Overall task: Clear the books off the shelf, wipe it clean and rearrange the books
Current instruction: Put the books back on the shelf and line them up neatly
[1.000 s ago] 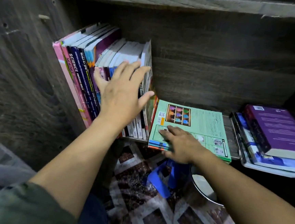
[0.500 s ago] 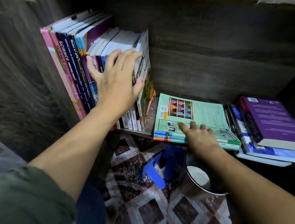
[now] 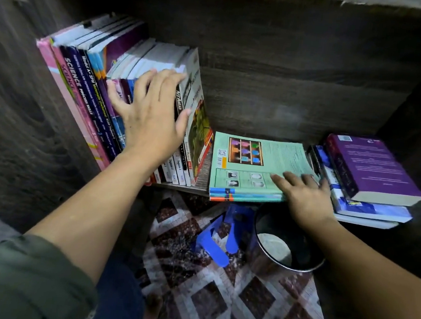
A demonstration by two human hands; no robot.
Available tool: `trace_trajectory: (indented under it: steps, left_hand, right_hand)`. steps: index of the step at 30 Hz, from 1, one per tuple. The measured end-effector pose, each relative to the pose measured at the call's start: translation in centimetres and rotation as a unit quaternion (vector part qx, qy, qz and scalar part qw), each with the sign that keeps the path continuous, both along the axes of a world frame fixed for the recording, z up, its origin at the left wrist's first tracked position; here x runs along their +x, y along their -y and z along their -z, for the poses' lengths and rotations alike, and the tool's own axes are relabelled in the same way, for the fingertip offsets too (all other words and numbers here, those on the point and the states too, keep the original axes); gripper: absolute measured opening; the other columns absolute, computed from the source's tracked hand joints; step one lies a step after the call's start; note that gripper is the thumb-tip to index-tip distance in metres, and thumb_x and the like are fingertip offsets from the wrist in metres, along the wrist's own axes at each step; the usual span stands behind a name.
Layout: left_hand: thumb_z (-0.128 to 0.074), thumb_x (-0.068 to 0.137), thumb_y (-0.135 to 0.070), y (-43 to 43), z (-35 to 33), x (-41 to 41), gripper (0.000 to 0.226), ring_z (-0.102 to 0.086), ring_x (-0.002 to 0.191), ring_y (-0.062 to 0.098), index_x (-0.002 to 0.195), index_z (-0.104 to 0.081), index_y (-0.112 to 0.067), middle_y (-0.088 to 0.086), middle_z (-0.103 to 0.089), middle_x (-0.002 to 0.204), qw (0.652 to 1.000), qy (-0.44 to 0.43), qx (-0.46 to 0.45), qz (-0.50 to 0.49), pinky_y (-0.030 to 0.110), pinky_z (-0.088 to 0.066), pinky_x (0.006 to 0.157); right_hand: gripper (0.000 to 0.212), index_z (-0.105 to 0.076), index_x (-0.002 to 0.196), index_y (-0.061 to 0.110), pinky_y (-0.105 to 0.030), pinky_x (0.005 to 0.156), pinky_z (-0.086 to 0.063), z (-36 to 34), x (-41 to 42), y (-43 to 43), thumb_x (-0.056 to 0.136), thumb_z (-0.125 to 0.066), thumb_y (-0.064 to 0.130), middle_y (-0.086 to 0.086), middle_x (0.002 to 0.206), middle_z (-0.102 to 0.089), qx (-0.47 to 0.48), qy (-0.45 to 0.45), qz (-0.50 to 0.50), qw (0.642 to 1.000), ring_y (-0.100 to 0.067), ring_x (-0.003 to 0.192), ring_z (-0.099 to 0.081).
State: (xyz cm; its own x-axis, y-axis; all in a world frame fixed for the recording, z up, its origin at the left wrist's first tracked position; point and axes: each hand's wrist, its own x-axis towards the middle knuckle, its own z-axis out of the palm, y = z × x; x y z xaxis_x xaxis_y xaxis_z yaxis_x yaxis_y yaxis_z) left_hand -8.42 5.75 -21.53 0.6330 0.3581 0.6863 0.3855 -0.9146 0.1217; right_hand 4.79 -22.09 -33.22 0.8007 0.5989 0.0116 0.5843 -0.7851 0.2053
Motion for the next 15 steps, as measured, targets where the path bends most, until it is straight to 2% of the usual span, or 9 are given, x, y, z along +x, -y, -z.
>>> trace_trajectory:
  steps: [2, 3, 4, 6, 9, 12, 15]
  left_hand:
    - [-0.058, 0.088, -0.041, 0.0, 0.0, 0.0, 0.056, -0.029, 0.137, 0.02, 0.138, -0.038, -0.029, -0.008, -0.043, 0.142, 1.0, -0.001, -0.001, 0.002, 0.067, 0.0, 0.109]
    - [-0.058, 0.087, -0.04, 0.0, 0.0, 0.0, 0.056, -0.029, 0.137, 0.02, 0.138, -0.038, -0.029, -0.008, -0.042, 0.142, 1.0, -0.001, -0.001, 0.003, 0.067, 0.0, 0.109]
    - [-0.058, 0.087, -0.04, 0.0, 0.1, 0.1, 0.057, -0.029, 0.137, 0.021, 0.139, -0.037, -0.028, -0.008, -0.042, 0.142, 1.0, -0.001, -0.002, 0.003, 0.067, 0.001, 0.108]
    - [-0.058, 0.087, -0.04, 0.0, 0.1, 0.1, 0.058, -0.028, 0.137, 0.021, 0.139, -0.037, -0.028, -0.007, -0.042, 0.142, 1.0, -0.002, -0.001, 0.003, 0.067, 0.002, 0.108]
    - [-0.057, 0.087, -0.04, 0.1, 0.1, 0.1, 0.057, -0.028, 0.138, 0.021, 0.139, -0.037, -0.027, -0.007, -0.042, 0.143, 1.0, -0.005, -0.001, 0.001, 0.067, 0.003, 0.108]
    - [-0.056, 0.088, -0.04, 0.0, 0.2, 0.0, 0.057, -0.027, 0.138, 0.021, 0.139, -0.037, -0.026, -0.006, -0.041, 0.143, 1.0, -0.008, 0.002, 0.005, 0.067, 0.002, 0.108]
    - [-0.057, 0.088, -0.04, -0.1, 0.2, 0.0, 0.058, -0.026, 0.139, 0.021, 0.14, -0.036, -0.026, -0.006, -0.04, 0.144, 1.0, -0.013, 0.003, 0.008, 0.068, 0.001, 0.109]
  right_hand:
    - [0.046, -0.044, 0.137, 0.039, -0.063, 0.099, -0.032, -0.2, 0.2, -0.1, 0.093, -0.047, 0.025, 0.002, 0.139, -0.052, 0.055, 0.074, -0.046, 0.995, -0.033, 0.12, -0.05]
    - [0.046, -0.045, 0.136, 0.039, -0.063, 0.099, -0.031, -0.2, 0.2, -0.3, 0.093, -0.047, 0.025, 0.002, 0.139, -0.053, 0.061, 0.085, -0.052, 0.993, -0.032, 0.12, -0.05]
    - [0.048, -0.041, 0.139, 0.041, -0.063, 0.101, -0.029, -0.3, 0.0, -0.5, 0.094, -0.048, 0.026, 0.002, 0.143, -0.048, 0.043, 0.067, -0.045, 0.996, -0.032, 0.125, -0.046]
    - [0.063, -0.022, 0.146, 0.047, -0.066, 0.106, -0.021, 0.1, -0.2, -0.9, 0.093, -0.053, 0.034, 0.001, 0.153, -0.029, -0.01, -0.005, -0.016, 1.0, -0.034, 0.136, -0.029]
    - [0.096, 0.003, 0.147, 0.05, -0.065, 0.106, -0.025, -0.1, -0.5, -1.4, 0.081, -0.068, 0.048, -0.005, 0.158, -0.005, -0.022, -0.11, 0.047, 0.992, -0.041, 0.142, -0.014]
    - [0.109, 0.009, 0.145, 0.053, -0.065, 0.104, -0.033, -0.3, -0.4, -2.0, 0.075, -0.073, 0.056, -0.006, 0.158, 0.011, -0.005, -0.161, 0.105, 0.981, -0.047, 0.142, -0.01]
    - [0.113, 0.011, 0.147, 0.051, -0.059, 0.101, -0.04, -0.7, -0.5, -2.3, 0.072, -0.074, 0.06, -0.012, 0.157, 0.017, -0.002, -0.195, 0.169, 0.966, -0.051, 0.137, -0.02]
